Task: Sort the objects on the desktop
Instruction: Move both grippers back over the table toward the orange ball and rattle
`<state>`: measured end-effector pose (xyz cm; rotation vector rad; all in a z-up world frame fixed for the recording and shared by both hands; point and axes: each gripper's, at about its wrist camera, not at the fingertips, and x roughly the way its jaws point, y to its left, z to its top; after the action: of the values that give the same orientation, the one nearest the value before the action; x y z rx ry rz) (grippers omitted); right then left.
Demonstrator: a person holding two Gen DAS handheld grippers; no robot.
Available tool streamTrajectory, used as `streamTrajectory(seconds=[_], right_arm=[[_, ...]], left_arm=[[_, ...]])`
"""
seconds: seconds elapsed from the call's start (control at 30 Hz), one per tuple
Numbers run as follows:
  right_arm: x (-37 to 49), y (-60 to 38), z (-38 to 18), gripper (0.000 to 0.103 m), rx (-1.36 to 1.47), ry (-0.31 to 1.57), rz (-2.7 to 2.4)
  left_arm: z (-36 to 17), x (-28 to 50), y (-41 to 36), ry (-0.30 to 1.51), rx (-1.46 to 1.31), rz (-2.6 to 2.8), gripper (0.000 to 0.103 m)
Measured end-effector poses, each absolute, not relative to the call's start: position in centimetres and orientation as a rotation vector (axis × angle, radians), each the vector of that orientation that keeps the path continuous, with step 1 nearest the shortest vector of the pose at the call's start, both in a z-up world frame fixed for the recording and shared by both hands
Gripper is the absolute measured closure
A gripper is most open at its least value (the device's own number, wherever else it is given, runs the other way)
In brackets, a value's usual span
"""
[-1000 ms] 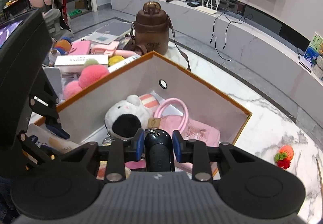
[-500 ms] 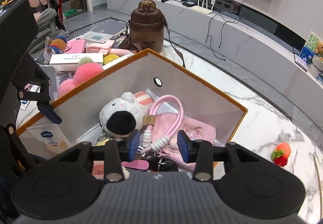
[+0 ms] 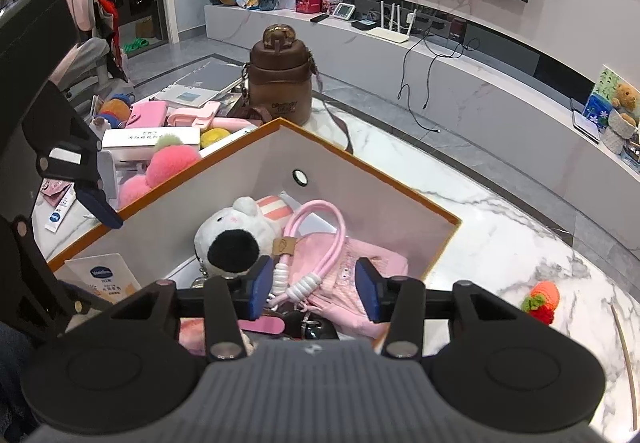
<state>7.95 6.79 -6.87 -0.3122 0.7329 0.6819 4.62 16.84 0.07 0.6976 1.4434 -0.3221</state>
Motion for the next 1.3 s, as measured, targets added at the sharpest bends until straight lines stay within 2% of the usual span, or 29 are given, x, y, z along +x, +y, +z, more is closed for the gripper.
streamTrajectory(seconds=[0.43,1.07,1.3], right_arm=[[8.9,0.6,-6.9,0.054,-0.239,0.736,0.599],[12.5,-12.9,-8.2,0.053,-0.107,0.786,0.371],[13.3,-16.0,-9.7,0.053,-0.086,0.815,0.305]], left_arm=[[2.3,6.9,12.0,1.347,0.721,-0.317,0.03],[2.0,14.1,1.9,1.222,0.751,-0.402,0.03],[2.4,16.9,-1.7,1.088,0.714,-0.419,0.03]])
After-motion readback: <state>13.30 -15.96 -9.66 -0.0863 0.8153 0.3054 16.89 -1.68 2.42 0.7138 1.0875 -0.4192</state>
